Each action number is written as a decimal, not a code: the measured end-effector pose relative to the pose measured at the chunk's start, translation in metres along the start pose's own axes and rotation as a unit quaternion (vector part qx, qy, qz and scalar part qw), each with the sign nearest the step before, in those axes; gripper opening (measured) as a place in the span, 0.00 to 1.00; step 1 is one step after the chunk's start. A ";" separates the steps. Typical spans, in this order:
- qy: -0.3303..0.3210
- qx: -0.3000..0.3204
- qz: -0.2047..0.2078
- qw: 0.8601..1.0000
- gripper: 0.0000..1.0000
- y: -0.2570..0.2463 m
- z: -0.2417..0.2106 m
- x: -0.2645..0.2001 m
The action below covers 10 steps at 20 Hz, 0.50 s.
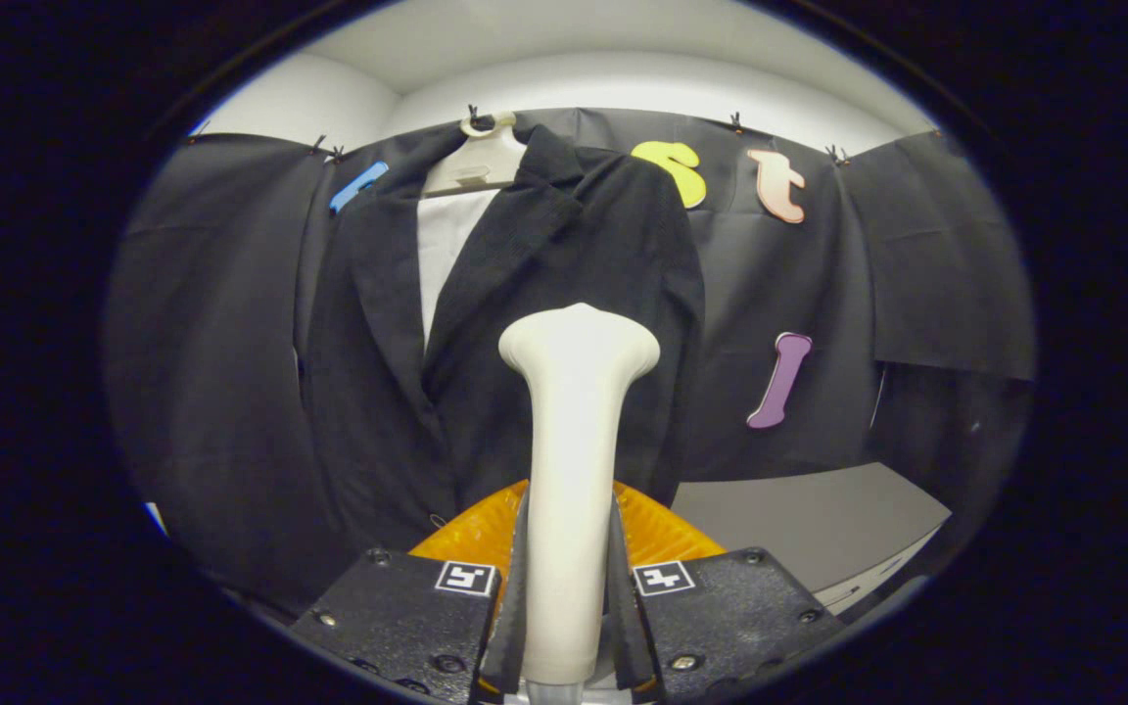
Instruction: Iron the clothes twice with a garment steamer, once on the left side and once on the right side.
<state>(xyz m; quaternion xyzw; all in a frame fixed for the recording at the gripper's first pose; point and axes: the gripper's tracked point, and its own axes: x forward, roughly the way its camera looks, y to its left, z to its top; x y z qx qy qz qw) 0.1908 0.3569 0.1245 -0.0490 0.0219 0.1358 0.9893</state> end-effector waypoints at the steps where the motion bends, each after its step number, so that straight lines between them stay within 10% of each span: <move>1: 0.005 -0.002 0.001 1.000 0.38 0.000 -0.006 -0.001; 10: 0.047 -0.016 -0.004 0.999 0.38 -0.006 -0.056 -0.006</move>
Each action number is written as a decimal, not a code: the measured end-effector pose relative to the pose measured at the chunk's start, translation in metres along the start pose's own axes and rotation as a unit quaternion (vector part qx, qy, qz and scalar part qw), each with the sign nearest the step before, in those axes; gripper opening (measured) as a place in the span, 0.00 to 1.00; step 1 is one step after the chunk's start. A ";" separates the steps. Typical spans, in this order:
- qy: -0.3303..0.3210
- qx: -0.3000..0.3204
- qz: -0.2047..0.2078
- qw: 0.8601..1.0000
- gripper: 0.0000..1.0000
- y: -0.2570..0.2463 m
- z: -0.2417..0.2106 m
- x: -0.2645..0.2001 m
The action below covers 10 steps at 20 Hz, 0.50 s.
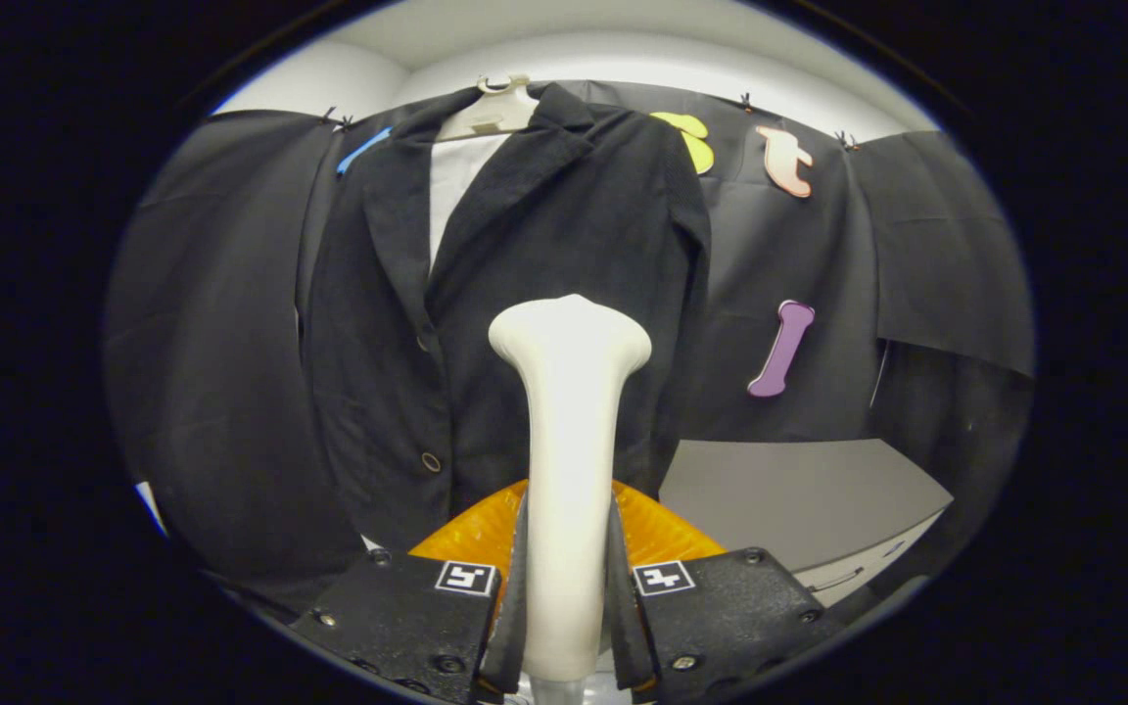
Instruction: Iron the clothes twice with a garment steamer, once on the left side and once on the right side.
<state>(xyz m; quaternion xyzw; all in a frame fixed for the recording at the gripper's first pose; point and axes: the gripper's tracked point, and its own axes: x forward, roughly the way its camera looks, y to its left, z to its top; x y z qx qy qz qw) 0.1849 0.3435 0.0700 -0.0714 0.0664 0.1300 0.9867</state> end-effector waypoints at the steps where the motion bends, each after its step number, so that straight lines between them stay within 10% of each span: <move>1: 0.005 0.000 -0.001 1.000 0.38 -0.001 -0.005 0.000; 10: 0.045 -0.009 -0.010 0.999 0.38 -0.005 -0.052 0.001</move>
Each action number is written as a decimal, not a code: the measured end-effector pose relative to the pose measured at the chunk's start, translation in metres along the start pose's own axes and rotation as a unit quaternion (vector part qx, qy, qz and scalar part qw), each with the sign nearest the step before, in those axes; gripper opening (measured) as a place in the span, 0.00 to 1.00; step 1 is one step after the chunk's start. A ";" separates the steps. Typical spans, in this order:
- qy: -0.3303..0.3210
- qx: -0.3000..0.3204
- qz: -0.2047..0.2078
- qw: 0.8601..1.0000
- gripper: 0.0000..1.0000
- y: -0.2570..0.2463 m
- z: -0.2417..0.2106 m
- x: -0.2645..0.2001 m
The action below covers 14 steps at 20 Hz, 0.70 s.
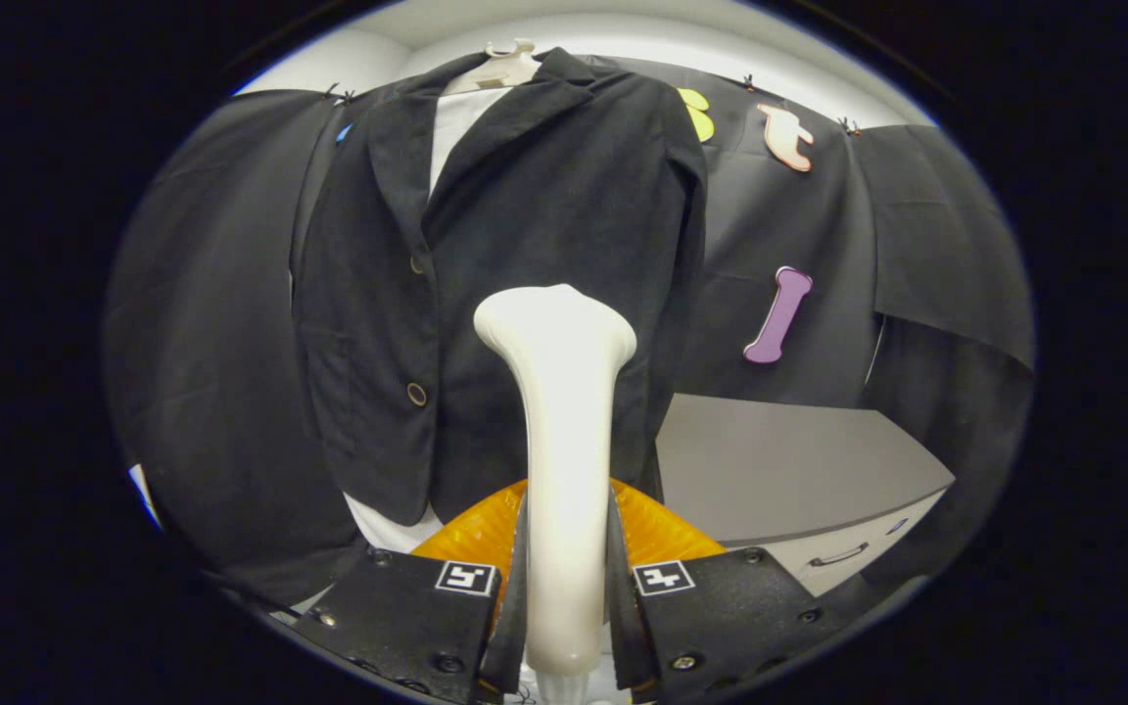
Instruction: Iron the clothes twice with a garment steamer, once on the left side and once on the right side.
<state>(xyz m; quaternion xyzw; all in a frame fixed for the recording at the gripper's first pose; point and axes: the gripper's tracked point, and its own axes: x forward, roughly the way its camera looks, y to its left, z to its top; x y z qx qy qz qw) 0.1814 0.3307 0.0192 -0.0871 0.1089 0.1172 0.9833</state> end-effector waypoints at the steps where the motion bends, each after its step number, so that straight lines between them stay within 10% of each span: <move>1: 0.003 0.000 0.000 1.000 0.38 0.001 -0.005 0.001; 14: 0.030 0.008 0.021 0.999 0.38 0.016 -0.051 0.016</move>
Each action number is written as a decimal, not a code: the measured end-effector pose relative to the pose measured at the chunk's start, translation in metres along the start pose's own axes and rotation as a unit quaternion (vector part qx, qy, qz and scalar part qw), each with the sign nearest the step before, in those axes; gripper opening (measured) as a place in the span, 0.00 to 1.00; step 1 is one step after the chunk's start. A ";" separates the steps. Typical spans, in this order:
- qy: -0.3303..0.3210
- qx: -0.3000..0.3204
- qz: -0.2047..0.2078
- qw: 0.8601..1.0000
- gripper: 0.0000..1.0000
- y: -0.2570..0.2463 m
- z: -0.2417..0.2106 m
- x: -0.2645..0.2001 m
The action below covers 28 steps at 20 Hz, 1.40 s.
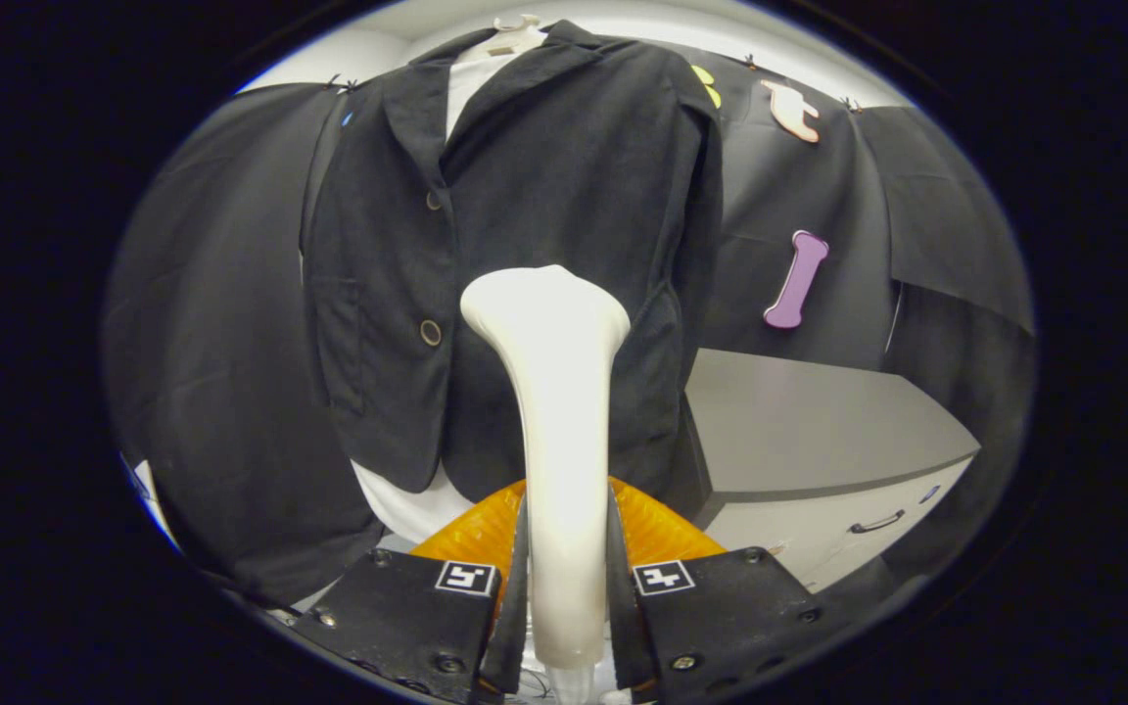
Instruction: Iron the clothes twice with a garment steamer, once on the left side and once on the right side.
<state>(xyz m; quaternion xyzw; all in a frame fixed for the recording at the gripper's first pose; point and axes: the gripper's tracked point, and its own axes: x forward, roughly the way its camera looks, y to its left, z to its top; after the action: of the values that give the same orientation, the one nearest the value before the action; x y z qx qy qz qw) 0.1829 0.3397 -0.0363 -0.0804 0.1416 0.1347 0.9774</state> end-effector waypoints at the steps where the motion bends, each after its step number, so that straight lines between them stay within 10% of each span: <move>1: 0.001 -0.002 0.000 1.000 0.38 0.002 -0.003 0.001; 20: 0.064 -0.019 0.007 0.998 0.38 0.018 -0.082 0.018; 28: 0.029 0.004 0.008 1.000 0.38 0.014 -0.039 -0.007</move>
<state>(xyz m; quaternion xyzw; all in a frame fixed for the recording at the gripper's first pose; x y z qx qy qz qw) 0.1625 0.3436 -0.0731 -0.0793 0.1708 0.1400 0.9721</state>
